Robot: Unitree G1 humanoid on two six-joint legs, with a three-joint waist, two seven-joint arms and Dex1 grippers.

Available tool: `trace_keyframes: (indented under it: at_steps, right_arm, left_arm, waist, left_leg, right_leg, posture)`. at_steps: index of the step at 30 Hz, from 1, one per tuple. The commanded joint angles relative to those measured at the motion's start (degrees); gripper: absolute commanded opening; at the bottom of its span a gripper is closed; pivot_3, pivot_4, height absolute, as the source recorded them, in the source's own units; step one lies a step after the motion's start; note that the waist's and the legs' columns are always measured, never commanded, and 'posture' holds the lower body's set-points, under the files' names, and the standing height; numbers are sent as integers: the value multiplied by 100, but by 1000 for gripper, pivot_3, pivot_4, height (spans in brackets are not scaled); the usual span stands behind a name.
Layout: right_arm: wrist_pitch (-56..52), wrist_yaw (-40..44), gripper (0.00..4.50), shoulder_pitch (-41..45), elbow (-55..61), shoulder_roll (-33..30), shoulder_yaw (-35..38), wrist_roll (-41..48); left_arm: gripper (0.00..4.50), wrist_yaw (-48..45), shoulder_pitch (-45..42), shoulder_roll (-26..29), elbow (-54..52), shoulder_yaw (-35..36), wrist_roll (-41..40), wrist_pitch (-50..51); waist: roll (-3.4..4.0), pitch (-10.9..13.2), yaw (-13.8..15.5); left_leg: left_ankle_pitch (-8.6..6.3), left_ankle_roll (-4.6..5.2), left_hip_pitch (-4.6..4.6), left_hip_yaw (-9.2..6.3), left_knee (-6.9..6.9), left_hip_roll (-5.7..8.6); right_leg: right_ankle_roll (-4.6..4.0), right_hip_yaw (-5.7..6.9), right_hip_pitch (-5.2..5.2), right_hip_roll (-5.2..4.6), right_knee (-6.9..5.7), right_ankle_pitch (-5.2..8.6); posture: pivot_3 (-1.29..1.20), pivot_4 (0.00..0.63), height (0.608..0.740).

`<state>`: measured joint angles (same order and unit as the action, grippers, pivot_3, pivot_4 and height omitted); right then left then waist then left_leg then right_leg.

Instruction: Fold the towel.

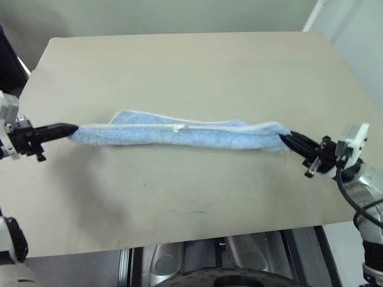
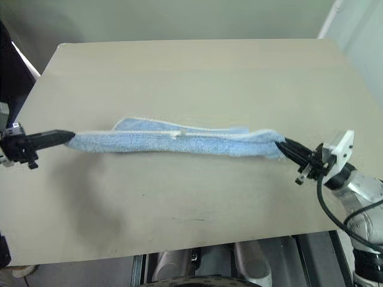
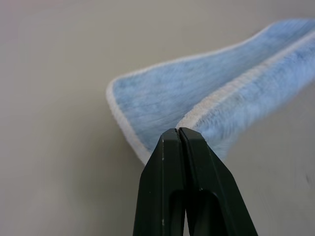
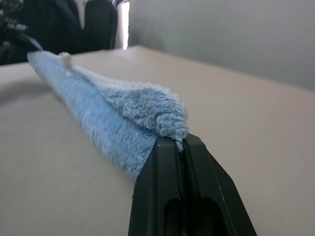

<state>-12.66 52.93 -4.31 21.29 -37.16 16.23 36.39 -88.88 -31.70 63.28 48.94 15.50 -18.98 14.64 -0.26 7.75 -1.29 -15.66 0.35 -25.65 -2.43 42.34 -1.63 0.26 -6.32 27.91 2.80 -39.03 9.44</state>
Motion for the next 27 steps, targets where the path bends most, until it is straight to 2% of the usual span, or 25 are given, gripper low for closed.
trace_keyframes:
  at_steps: [1,16,22,27]
  right_arm:
    - [127,286,0,-510,395,-136,175,25]
    - [1056,1245,0,-2063,178,-347,477,-380]
    - [1367,1034,0,-1894,-107,-294,498,-628]
    - [1222,552,0,-1530,-232,-185,581,-606]
  left_arm:
    - [53,-250,196,326,-301,81,-59,107]
    - [53,-342,298,427,-473,-481,158,-116]
    - [53,-362,-279,266,-325,-894,233,-202]
    - [53,127,-1033,-305,109,-947,357,-625]
  waist:
    - [-8,-5,21]
    - [-25,-15,30]
    - [-34,-21,30]
    - [-34,-21,57]
  left_leg:
    - [-1,-1,-1,-2,0,0]
    - [-15,-23,-24,-3,-6,0]
    - [-17,-25,-24,-4,-6,0]
    - [-15,-22,-21,-5,-5,0]
  right_leg:
    - [-2,1,1,1,0,0]
    - [-20,0,35,2,1,-1]
    - [-20,1,34,2,1,0]
    - [-21,1,30,2,0,-1]
  posture:
    - [0,150,703]
    - [0,150,703]
    - [0,150,703]
    - [0,150,703]
